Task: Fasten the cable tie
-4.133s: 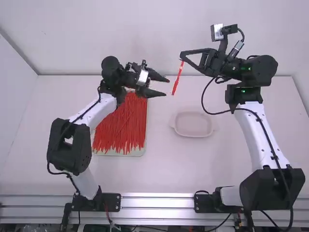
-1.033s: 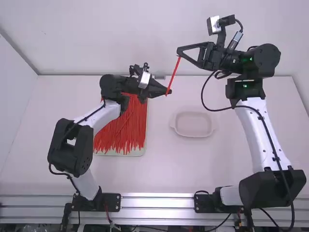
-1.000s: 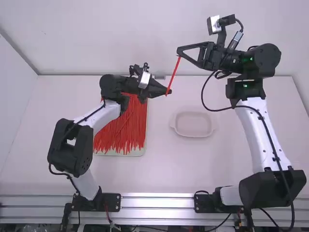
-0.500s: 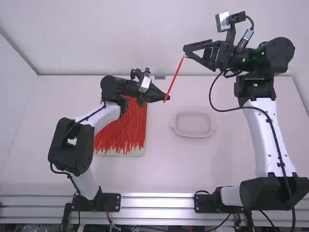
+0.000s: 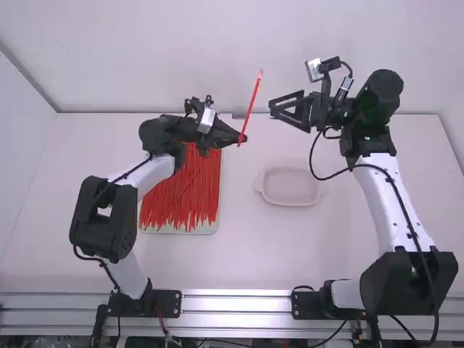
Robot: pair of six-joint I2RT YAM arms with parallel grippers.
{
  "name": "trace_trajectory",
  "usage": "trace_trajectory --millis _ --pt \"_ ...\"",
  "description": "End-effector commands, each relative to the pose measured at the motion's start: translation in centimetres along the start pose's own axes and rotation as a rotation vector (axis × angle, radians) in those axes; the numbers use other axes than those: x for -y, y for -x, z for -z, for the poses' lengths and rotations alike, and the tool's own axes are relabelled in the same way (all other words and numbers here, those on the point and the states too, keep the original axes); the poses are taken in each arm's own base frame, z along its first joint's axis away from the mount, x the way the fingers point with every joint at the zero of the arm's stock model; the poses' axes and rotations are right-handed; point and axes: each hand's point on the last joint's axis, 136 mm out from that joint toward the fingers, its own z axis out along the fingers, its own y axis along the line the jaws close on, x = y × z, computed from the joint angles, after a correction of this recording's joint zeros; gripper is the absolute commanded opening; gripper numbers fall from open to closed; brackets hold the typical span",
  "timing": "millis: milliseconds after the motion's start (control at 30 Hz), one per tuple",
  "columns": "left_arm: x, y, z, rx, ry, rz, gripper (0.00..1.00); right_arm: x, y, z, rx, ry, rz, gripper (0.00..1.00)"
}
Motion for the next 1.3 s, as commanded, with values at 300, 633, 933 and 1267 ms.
trace_trajectory --millis 300,633,933,1267 --pt "-1.6 0.7 0.4 0.061 0.084 0.175 0.02 1.0 -4.1 -3.5 -0.042 0.053 0.181 0.99" --pt "-1.1 0.7 -0.7 0.065 0.055 0.181 0.02 2.5 -3.0 -4.2 0.031 -0.041 0.162 0.90" --pt "-1.2 0.8 -1.1 0.076 0.061 0.186 0.02 2.7 -2.9 -4.7 0.044 -0.055 0.140 0.48" --pt "-1.2 0.7 -1.0 0.072 0.060 0.196 0.02 2.6 -2.7 -5.6 0.058 -0.064 0.149 0.15"
